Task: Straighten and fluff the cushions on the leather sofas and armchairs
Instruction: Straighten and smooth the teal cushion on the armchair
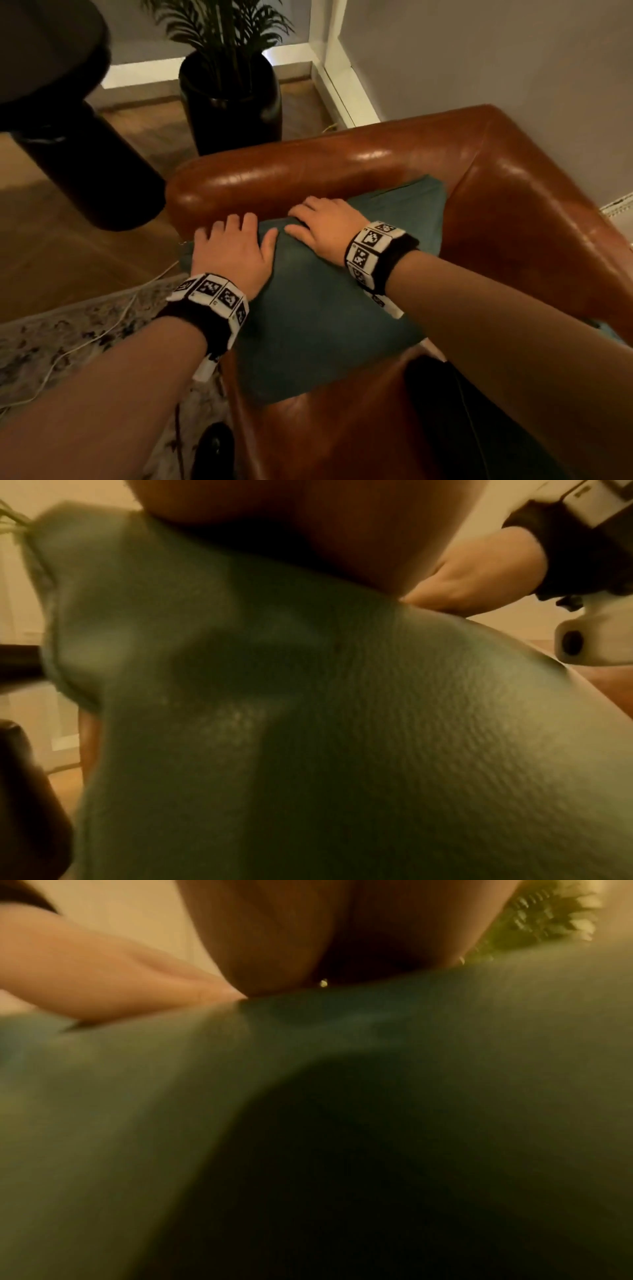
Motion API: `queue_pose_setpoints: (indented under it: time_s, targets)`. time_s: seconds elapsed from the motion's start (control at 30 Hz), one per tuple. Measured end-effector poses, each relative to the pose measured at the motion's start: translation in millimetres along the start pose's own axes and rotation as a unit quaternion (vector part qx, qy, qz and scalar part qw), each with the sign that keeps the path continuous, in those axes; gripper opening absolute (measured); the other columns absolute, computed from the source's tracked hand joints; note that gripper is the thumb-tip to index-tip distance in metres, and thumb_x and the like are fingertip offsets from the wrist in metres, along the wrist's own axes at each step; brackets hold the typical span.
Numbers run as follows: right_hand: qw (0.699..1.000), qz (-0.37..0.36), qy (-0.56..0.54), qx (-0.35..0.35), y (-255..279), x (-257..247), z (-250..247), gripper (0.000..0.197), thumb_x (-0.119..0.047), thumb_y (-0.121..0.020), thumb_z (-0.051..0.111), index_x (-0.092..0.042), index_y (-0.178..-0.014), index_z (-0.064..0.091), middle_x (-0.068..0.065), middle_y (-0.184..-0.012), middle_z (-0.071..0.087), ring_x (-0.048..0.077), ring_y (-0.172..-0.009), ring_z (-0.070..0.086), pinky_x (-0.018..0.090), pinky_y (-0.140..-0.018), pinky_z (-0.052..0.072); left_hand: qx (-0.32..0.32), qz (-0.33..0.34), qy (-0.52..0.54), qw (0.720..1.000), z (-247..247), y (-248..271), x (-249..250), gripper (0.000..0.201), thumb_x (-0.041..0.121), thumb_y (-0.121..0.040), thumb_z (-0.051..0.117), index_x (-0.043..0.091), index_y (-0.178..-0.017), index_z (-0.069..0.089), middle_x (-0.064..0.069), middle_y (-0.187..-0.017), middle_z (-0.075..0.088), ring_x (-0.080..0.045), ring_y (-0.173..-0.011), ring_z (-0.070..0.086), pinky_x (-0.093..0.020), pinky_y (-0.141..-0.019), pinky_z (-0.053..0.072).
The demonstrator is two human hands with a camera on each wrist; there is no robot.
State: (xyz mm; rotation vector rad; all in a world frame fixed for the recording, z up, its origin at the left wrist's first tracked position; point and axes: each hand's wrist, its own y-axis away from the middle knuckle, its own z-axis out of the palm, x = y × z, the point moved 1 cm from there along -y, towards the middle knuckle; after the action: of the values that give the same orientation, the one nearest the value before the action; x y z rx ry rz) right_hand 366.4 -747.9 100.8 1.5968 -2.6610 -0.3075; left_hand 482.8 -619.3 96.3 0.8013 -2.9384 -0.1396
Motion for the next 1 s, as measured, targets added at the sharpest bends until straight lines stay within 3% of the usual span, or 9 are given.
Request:
queue_pose_setpoints:
  time_s: [0.17,0.27,0.37,0.53,0.63,0.7,0.77,0.9,1.0]
  targets:
    - [1.0,-0.01,0.014,0.023,-0.3,-6.0,7.5,0.035,-0.046,-0.101,0.037,-0.016,-0.114,0.05,0.006,-0.112,0.055,0.027,-0.105,0.049,0.04,-0.084,0.029,0.019,0.037,0.002,0.999,7.3,6.0,-5.7,0.037,0.048,-0.099,0.024,0.018,-0.104,0.045,-0.007,-0.106,0.061,-0.031,-0.1,0.055,-0.047,-0.086,0.038]
    - [0.999,0.001,-0.013,0.042,6.1,17.0,4.6,0.043,-0.054,-0.099,0.035,-0.019,-0.114,0.054,0.005,-0.112,0.058,0.025,-0.105,0.053,0.039,-0.086,0.033,0.037,0.061,0.014,0.997,8.7,5.9,-17.7,0.037,0.049,-0.098,0.025,0.018,-0.098,0.046,-0.008,-0.099,0.06,-0.033,-0.092,0.056,-0.044,-0.079,0.039]
    - [0.996,0.078,0.006,0.046,28.4,79.7,-1.1,0.055,-0.062,-0.095,0.023,-0.024,-0.114,0.057,0.004,-0.113,0.063,0.026,-0.108,0.057,0.039,-0.094,0.036,0.057,0.045,0.005,0.997,11.8,5.9,-50.7,0.042,0.051,-0.097,0.025,0.015,-0.094,0.048,-0.013,-0.091,0.06,-0.036,-0.086,0.056,-0.042,-0.073,0.041]
    - [0.995,0.088,0.018,0.05,41.8,125.6,-1.9,0.04,-0.053,-0.099,0.033,-0.016,-0.085,0.041,0.014,-0.092,0.061,0.034,-0.089,0.054,0.04,-0.079,0.033,0.079,0.092,0.03,0.992,16.2,8.1,-61.4,0.04,0.048,-0.099,0.023,0.016,-0.08,0.039,-0.008,-0.074,0.052,-0.032,-0.072,0.052,-0.039,-0.063,0.039]
    - [0.996,0.07,-0.012,0.062,36.5,125.5,-5.4,0.043,-0.059,-0.095,0.033,-0.019,-0.081,0.039,0.005,-0.081,0.052,0.03,-0.083,0.052,0.039,-0.078,0.033,0.07,0.089,0.072,0.991,17.7,6.4,-66.8,0.036,0.049,-0.097,0.025,0.018,-0.081,0.035,0.0,-0.073,0.041,-0.026,-0.072,0.046,-0.036,-0.064,0.035]
    - [0.992,0.11,0.008,0.06,43.3,137.0,-6.8,0.044,-0.064,-0.093,0.024,-0.025,-0.085,0.04,0.0,-0.089,0.053,0.026,-0.093,0.051,0.043,-0.09,0.034,0.052,0.088,0.116,0.988,21.1,5.5,-79.1,0.031,0.047,-0.097,0.029,0.019,-0.085,0.037,0.001,-0.078,0.042,-0.02,-0.076,0.041,-0.034,-0.069,0.035]
    - [0.982,0.177,0.033,0.054,52.1,149.8,-4.5,0.04,-0.06,-0.098,0.027,-0.025,-0.089,0.044,0.004,-0.103,0.058,0.029,-0.11,0.047,0.049,-0.1,0.028,0.032,0.083,0.167,0.982,23.6,8.1,-88.3,0.024,0.039,-0.099,0.031,0.019,-0.088,0.039,0.0,-0.082,0.043,-0.018,-0.079,0.04,-0.033,-0.073,0.033]
    - [0.979,0.2,0.0,0.044,51.8,149.9,-1.8,0.045,-0.048,-0.1,0.036,-0.006,-0.097,0.054,0.019,-0.106,0.057,0.035,-0.104,0.05,0.047,-0.091,0.037,0.034,0.092,0.15,0.984,24.2,11.5,-85.9,0.022,0.03,-0.1,0.033,0.015,-0.085,0.038,-0.001,-0.077,0.041,-0.023,-0.075,0.042,-0.032,-0.069,0.028]
    - [0.968,0.228,-0.044,0.09,51.1,150.0,-8.5,0.036,-0.047,-0.1,0.041,-0.012,-0.1,0.051,0.014,-0.109,0.055,0.032,-0.107,0.048,0.047,-0.095,0.035,0.032,0.072,0.186,0.979,20.9,8.3,-87.1,0.025,0.035,-0.1,0.034,0.013,-0.091,0.045,0.0,-0.082,0.047,-0.02,-0.079,0.045,-0.032,-0.071,0.033]
